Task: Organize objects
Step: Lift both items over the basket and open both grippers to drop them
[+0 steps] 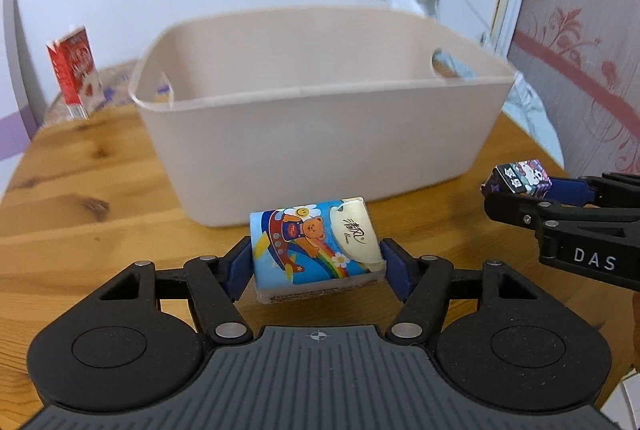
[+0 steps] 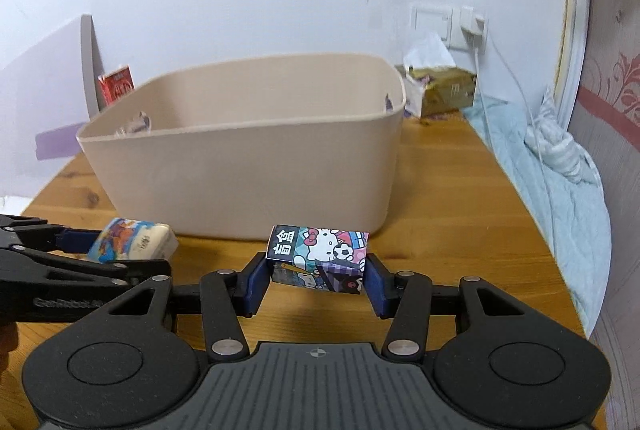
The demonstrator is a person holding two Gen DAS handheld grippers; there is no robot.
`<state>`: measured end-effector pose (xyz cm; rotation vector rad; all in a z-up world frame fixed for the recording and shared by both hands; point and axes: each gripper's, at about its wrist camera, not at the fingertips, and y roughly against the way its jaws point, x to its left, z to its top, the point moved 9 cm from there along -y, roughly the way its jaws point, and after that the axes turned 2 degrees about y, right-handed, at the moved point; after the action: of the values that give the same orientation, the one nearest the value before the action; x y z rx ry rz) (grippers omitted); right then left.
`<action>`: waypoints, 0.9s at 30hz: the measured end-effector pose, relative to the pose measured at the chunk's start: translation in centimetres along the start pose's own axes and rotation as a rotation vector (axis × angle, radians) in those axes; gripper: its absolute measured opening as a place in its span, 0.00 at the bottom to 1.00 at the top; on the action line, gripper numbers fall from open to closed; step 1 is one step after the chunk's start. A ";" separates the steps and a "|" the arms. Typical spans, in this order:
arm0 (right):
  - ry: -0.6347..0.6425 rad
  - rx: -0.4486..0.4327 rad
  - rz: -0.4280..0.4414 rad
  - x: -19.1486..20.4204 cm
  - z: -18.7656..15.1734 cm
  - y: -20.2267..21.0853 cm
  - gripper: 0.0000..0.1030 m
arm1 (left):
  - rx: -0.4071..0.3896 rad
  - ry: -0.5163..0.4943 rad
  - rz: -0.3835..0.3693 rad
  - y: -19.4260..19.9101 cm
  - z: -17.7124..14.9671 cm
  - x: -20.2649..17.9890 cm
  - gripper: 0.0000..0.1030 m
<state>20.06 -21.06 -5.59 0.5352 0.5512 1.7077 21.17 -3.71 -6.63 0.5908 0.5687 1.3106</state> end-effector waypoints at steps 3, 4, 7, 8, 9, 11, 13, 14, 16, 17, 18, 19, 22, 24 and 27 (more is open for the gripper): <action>0.001 -0.038 -0.003 -0.1 1.0 1.1 0.47 | -0.047 0.013 -0.013 2.0 1.2 0.5 0.66; 0.002 -0.052 -0.003 -0.1 1.4 1.5 0.47 | -0.064 0.016 -0.023 2.5 1.7 0.3 0.66; 0.001 -0.096 -0.003 -0.3 2.9 2.5 0.47 | -0.127 0.009 -0.029 4.7 3.3 0.0 0.66; 0.002 -0.110 -0.005 -0.3 3.4 2.7 0.47 | -0.147 0.006 -0.024 5.4 3.8 0.3 0.66; 0.006 -0.125 -0.009 -0.4 4.0 3.0 0.47 | -0.165 0.003 -0.020 5.8 4.5 0.2 0.66; 0.014 -0.150 -0.016 -0.4 5.0 3.3 0.47 | -0.190 -0.007 -0.017 6.5 5.9 0.4 0.66; 0.018 -0.172 -0.017 -0.5 6.2 3.4 0.47 | -0.204 -0.015 -0.002 6.4 7.2 0.7 0.66; 0.020 -0.181 -0.018 -0.4 6.7 3.4 0.47 | -0.208 -0.017 0.006 6.2 7.9 0.8 0.66; 0.020 -0.201 -0.038 -0.6 7.9 3.3 0.47 | -0.217 -0.014 0.017 5.9 9.0 1.2 0.66; 0.023 -0.211 -0.039 -0.6 8.5 3.3 0.47 | -0.223 -0.011 0.017 5.7 9.6 1.3 0.66; 0.024 -0.219 -0.040 -0.5 9.0 3.2 0.47 | -0.228 -0.009 0.019 5.4 10.3 1.4 0.66; 0.027 -0.227 -0.042 -0.5 9.7 3.0 0.47 | -0.234 -0.011 0.024 5.1 10.8 1.4 0.66; 0.040 -0.235 -0.047 -0.3 11.0 2.1 0.47 | -0.246 -0.054 0.046 3.7 12.2 1.0 0.66; 0.048 -0.226 -0.048 -0.3 11.8 1.0 0.47 | -0.240 -0.073 0.048 2.6 12.8 0.6 0.66; 0.066 -0.211 -0.060 -0.3 12.6 -0.7 0.47 | -0.215 -0.076 0.051 0.6 13.6 0.4 0.66</action>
<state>28.41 -20.27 3.79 0.3096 0.4237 1.7068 30.10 -4.31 3.61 0.4774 0.3465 1.3708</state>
